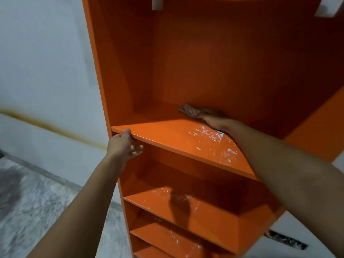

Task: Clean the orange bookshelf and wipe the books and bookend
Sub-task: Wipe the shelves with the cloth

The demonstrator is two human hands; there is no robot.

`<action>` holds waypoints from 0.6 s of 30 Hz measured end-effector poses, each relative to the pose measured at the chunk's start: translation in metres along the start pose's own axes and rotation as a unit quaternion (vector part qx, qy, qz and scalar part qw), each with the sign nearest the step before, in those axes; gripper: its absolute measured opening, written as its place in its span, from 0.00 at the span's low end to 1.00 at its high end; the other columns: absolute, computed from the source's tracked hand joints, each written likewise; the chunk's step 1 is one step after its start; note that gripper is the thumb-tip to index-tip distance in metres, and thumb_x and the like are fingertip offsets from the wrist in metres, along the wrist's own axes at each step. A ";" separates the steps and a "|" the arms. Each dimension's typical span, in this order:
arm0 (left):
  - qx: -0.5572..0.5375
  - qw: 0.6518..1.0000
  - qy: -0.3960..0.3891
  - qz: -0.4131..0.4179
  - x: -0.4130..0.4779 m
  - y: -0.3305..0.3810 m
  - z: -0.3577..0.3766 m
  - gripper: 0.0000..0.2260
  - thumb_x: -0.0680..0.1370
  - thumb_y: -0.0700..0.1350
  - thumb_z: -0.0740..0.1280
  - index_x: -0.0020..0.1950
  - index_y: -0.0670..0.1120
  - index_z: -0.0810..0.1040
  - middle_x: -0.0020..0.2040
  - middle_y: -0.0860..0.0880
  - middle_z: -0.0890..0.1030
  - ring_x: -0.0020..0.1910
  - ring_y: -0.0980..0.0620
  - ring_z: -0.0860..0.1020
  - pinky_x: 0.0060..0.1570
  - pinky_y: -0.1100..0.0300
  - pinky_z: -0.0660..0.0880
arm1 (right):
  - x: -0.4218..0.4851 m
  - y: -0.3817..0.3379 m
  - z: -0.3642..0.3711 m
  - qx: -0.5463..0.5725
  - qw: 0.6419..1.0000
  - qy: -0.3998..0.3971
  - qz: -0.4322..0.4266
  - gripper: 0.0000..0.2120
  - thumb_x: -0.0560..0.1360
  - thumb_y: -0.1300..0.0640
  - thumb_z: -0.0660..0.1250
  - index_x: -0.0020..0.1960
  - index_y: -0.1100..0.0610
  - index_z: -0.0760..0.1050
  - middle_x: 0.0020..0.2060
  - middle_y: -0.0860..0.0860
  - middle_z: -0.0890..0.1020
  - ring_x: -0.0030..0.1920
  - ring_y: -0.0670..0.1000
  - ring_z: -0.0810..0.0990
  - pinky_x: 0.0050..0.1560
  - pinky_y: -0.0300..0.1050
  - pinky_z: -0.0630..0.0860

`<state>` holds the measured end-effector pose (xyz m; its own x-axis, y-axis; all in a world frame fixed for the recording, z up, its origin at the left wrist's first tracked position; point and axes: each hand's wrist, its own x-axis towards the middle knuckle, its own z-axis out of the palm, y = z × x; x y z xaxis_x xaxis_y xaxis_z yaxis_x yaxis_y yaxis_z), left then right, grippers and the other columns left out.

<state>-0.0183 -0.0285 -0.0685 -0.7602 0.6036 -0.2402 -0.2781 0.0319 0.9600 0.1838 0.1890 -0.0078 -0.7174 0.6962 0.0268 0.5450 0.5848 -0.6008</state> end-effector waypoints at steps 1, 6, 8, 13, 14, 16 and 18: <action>-0.008 1.000 0.001 -0.004 0.000 0.000 0.000 0.12 0.85 0.51 0.57 0.63 0.44 0.68 0.57 0.43 0.78 0.50 0.42 0.83 0.52 0.46 0.81 | -0.003 -0.002 0.001 0.000 1.000 -0.007 -0.003 0.28 0.76 0.31 0.60 0.72 0.42 0.70 0.68 0.39 0.71 0.69 0.47 0.70 0.71 0.47 0.61; -0.031 0.999 -0.002 -0.011 -0.001 0.000 0.002 0.15 0.84 0.50 0.58 0.67 0.43 0.68 0.59 0.41 0.79 0.51 0.41 0.82 0.48 0.48 0.82 | -0.014 0.000 0.008 -0.029 1.000 -0.007 0.002 0.28 0.75 0.36 0.66 0.72 0.45 0.70 0.66 0.47 0.76 0.66 0.51 0.74 0.67 0.51 0.69; -0.029 1.000 -0.004 -0.007 -0.001 -0.001 0.003 0.16 0.84 0.51 0.58 0.68 0.43 0.68 0.59 0.42 0.78 0.51 0.42 0.82 0.47 0.48 0.82 | -0.025 -0.009 0.017 -0.032 0.997 0.001 -0.077 0.19 0.77 0.48 0.69 0.67 0.48 0.75 0.62 0.47 0.79 0.63 0.50 0.77 0.64 0.48 0.72; -0.032 0.999 -0.013 -0.014 -0.003 0.000 0.001 0.19 0.84 0.51 0.58 0.70 0.40 0.67 0.59 0.42 0.79 0.50 0.43 0.82 0.42 0.50 0.81 | -0.067 -0.039 0.052 -0.023 0.984 -0.014 -0.175 0.14 0.77 0.57 0.70 0.61 0.48 0.80 0.60 0.45 0.81 0.59 0.50 0.80 0.62 0.52 0.76; -0.028 0.999 -0.013 -0.014 -0.003 0.001 0.000 0.19 0.84 0.51 0.58 0.69 0.39 0.69 0.59 0.41 0.79 0.49 0.43 0.82 0.39 0.51 0.80 | -0.079 -0.045 0.056 -0.018 0.982 -0.014 -0.185 0.13 0.76 0.57 0.70 0.60 0.47 0.80 0.59 0.43 0.81 0.58 0.52 0.81 0.60 0.56 0.77; -0.018 1.000 -0.008 -0.007 -0.005 0.001 0.000 0.19 0.84 0.52 0.58 0.68 0.39 0.70 0.58 0.41 0.80 0.46 0.44 0.82 0.37 0.52 0.79 | -0.097 -0.052 0.061 -0.008 0.976 -0.021 -0.216 0.15 0.76 0.64 0.67 0.59 0.51 0.81 0.57 0.44 0.81 0.58 0.53 0.81 0.57 0.59 0.77; -0.006 1.000 -0.004 -0.005 -0.009 0.003 0.002 0.18 0.84 0.52 0.57 0.69 0.41 0.69 0.59 0.43 0.79 0.47 0.44 0.82 0.43 0.50 0.81 | -0.116 -0.064 0.059 -0.010 0.975 -0.034 -0.221 0.18 0.75 0.69 0.63 0.60 0.56 0.81 0.58 0.49 0.81 0.58 0.48 0.80 0.56 0.52 0.78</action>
<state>-0.0111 -0.0325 -0.0635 -0.7529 0.6089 -0.2497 -0.2935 0.0289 0.9555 0.2065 0.0463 -0.0191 -0.9106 0.3456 0.2265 0.1839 0.8298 -0.5269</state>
